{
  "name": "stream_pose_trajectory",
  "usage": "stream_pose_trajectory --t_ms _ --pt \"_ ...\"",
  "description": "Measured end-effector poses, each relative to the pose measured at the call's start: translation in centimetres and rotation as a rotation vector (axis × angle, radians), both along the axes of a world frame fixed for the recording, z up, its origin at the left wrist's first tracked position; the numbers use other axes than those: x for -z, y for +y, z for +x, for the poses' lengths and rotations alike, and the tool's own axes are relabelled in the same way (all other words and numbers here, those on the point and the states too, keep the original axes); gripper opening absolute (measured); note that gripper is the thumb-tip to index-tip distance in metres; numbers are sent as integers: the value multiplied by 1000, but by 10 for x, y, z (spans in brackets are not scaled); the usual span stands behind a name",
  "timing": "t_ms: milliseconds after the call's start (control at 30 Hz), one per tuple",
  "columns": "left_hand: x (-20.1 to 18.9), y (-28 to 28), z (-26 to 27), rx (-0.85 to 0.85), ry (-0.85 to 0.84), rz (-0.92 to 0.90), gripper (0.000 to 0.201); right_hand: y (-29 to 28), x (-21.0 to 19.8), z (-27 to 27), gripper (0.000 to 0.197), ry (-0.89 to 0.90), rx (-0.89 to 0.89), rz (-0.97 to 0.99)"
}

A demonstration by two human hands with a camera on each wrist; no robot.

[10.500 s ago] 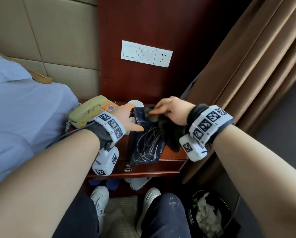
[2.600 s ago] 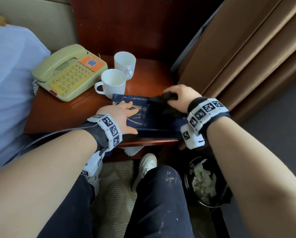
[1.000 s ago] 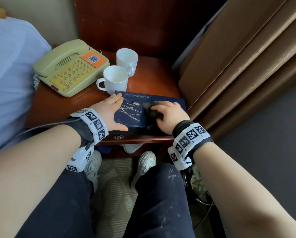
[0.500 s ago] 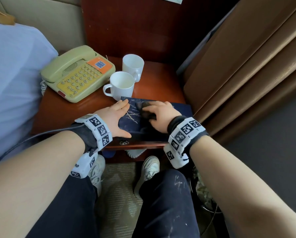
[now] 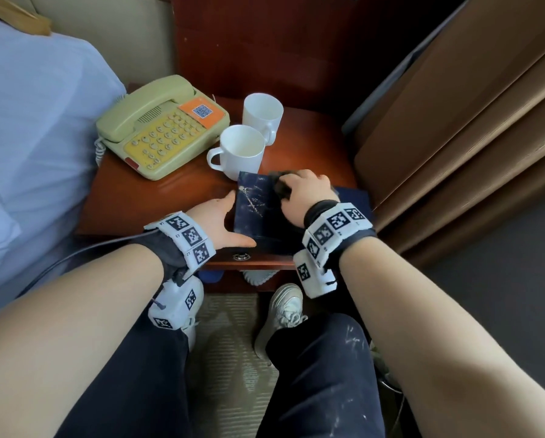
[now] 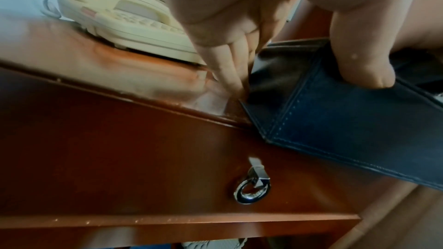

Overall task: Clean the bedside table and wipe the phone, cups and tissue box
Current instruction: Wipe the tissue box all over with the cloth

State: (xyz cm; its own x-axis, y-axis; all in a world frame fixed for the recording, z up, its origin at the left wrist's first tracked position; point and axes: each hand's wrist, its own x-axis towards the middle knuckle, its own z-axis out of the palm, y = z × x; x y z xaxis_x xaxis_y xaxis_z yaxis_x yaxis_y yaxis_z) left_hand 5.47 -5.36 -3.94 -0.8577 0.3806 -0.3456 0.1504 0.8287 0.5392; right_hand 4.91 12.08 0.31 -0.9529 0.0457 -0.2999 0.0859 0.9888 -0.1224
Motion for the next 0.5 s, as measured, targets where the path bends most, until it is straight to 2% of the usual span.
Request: stream_pose_trajectory --t_ms 100,167,200,267,333,367,433,500 --pt "2 -1 1 -7 -1 26 79 -5 -1 14 50 -45 -304 -37" --pt "3 -2 0 6 -2 32 79 3 -16 16 49 -210 -457 -46" --pt "5 -3 -1 12 -12 36 83 7 -26 13 48 -291 -475 -81" --pt "12 -7 -4 30 -44 34 95 14 -38 0 41 -307 -316 -206" --pt "17 -10 -6 52 -63 18 106 15 -31 -19 35 -95 -60 -282" --pt "19 -11 -7 59 -66 15 110 11 -23 -26 35 4 23 -245" --pt "22 -13 -7 74 -59 16 114 -3 -7 -29 39 3 64 -108" --pt "25 -13 -8 81 -53 -10 113 -17 1 -23 45 -25 -32 -33"
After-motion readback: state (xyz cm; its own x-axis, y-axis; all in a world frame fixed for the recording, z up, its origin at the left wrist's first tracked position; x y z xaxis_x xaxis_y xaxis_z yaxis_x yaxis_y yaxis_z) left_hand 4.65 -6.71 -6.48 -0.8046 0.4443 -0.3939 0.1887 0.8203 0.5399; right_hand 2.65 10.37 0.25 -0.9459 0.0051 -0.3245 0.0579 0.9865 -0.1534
